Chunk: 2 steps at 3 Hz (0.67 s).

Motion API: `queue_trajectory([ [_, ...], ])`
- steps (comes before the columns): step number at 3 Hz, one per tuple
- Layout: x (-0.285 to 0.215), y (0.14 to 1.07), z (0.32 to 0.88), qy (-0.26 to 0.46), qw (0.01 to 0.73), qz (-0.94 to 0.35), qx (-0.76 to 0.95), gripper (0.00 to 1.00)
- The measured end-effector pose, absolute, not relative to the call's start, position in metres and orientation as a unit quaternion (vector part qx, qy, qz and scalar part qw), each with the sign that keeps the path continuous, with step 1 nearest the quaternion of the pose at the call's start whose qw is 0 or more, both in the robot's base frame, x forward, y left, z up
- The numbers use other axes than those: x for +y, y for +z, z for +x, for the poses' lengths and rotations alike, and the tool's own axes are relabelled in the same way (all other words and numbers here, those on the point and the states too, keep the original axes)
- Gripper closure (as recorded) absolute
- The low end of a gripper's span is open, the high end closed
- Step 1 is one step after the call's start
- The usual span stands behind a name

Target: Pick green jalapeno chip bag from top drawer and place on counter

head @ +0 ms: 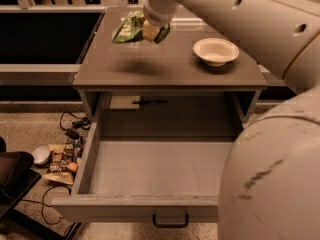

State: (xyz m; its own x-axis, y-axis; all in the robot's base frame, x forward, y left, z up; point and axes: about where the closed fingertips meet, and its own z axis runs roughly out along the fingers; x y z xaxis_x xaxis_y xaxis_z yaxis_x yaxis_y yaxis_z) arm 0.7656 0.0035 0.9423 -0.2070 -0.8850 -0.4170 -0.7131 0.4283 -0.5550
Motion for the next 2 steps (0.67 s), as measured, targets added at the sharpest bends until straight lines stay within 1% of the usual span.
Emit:
queue_trajectory([
  [1,0.000,0.905,0.783,-0.148,0.379,-0.486,0.774,1.00],
  [2,0.014,0.872,0.799,-0.130,0.410,-0.456,0.779,1.00],
])
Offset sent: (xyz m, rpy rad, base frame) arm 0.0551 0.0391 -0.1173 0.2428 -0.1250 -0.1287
